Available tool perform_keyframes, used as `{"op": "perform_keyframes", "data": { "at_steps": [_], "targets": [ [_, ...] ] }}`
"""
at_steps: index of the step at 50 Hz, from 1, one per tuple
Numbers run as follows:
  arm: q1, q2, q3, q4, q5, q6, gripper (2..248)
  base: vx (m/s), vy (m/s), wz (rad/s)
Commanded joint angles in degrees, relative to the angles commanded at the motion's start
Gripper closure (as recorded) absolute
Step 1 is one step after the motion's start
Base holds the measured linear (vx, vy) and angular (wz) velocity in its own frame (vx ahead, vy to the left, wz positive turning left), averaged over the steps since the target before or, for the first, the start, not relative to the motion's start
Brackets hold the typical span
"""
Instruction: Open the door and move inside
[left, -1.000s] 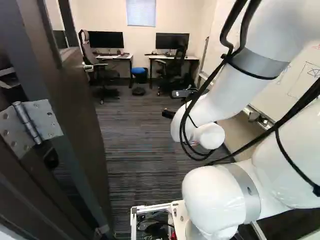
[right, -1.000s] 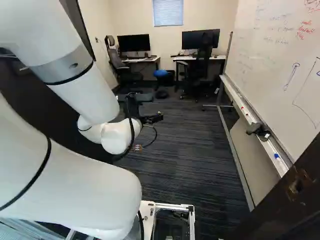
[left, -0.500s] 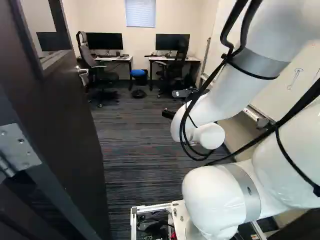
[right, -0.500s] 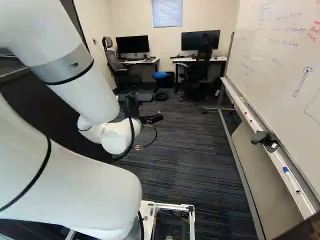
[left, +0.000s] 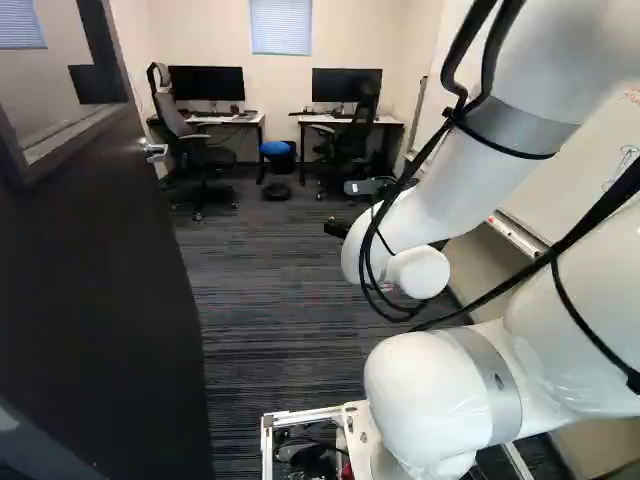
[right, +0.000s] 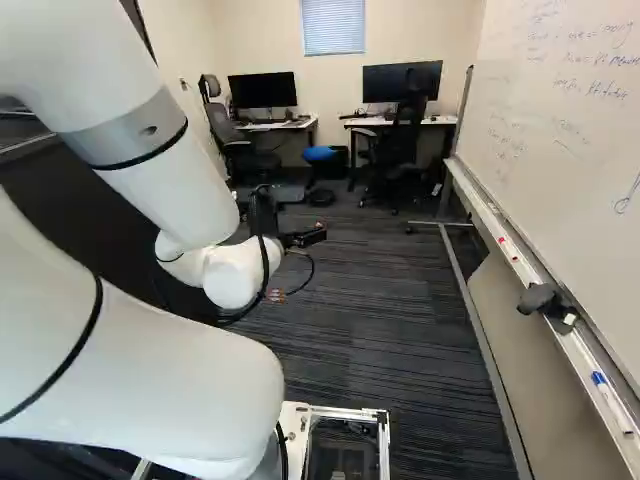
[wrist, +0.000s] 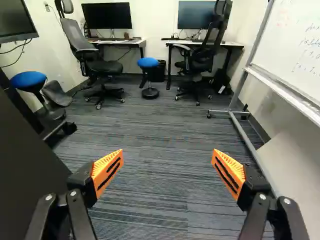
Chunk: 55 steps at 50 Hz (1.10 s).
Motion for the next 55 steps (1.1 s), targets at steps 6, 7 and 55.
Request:
{"op": "perform_keyframes", "data": {
  "at_steps": [6, 7, 55],
  "targets": [
    [0.0, 0.0, 0.0, 0.0, 0.0, 0.0, 3, 0.194, 0.002, -0.001],
    [0.0, 0.0, 0.0, 0.0, 0.0, 0.0, 3, 0.182, 0.003, -0.004],
    [0.0, 0.0, 0.0, 0.0, 0.0, 0.0, 3, 0.18, 0.001, -0.008]
  ]
}}
